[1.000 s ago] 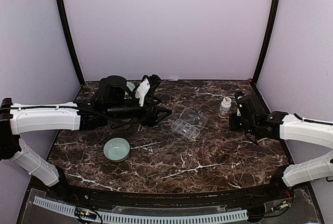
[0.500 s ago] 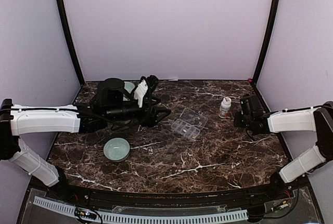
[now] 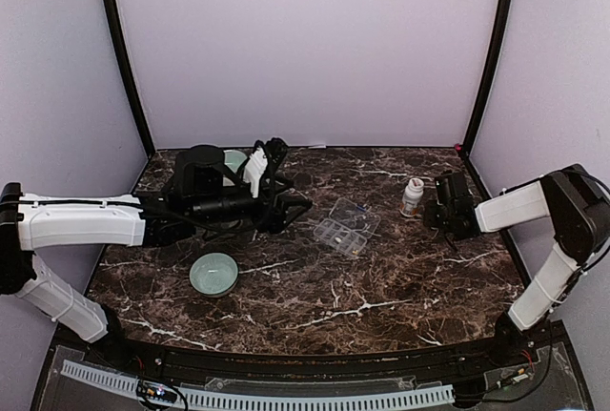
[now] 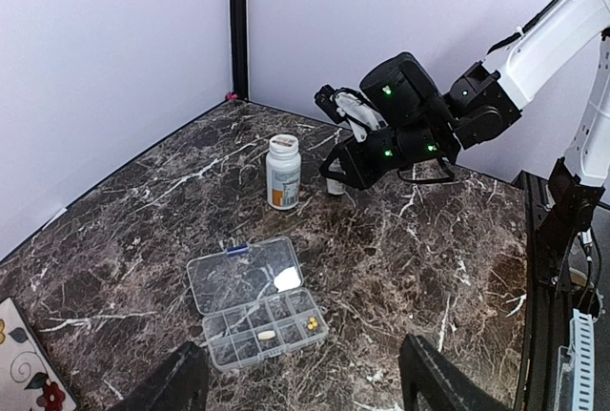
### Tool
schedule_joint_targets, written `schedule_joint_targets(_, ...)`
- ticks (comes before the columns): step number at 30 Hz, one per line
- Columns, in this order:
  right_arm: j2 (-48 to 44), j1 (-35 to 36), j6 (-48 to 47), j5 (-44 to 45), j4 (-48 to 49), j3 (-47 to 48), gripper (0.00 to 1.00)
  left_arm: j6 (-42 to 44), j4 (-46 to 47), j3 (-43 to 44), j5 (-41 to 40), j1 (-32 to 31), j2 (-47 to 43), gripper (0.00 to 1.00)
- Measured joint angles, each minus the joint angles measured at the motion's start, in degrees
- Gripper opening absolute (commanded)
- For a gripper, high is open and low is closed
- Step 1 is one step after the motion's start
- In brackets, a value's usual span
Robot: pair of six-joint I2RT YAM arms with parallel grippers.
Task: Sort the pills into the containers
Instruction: Place the pill bottle at the center of the board.
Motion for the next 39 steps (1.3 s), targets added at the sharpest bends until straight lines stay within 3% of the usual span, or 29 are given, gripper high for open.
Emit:
schedule_joint_targets(9,2.2,-1.0,0.1,-0.8,0.2,2.9,0.20,-0.7,0.8,-1.4,0.0,0.0,0.0,0.70)
schedule_joint_targets(21,2.4,-1.0,0.7,-1.7,-0.9,3.0,0.35,-1.4,1.4,-2.9,0.0,0.0,-0.1,0.70)
schedule_joint_targets(34,1.8,-1.1,1.3,-2.3,-1.8,3.0,0.42,-1.7,2.0,-3.6,0.0,0.0,-0.1,0.70)
schedule_joint_targets(39,-4.4,-1.1,1.4,-2.3,-1.9,1.5,0.43,-1.9,2.0,-4.1,0.0,0.0,-0.1,0.70)
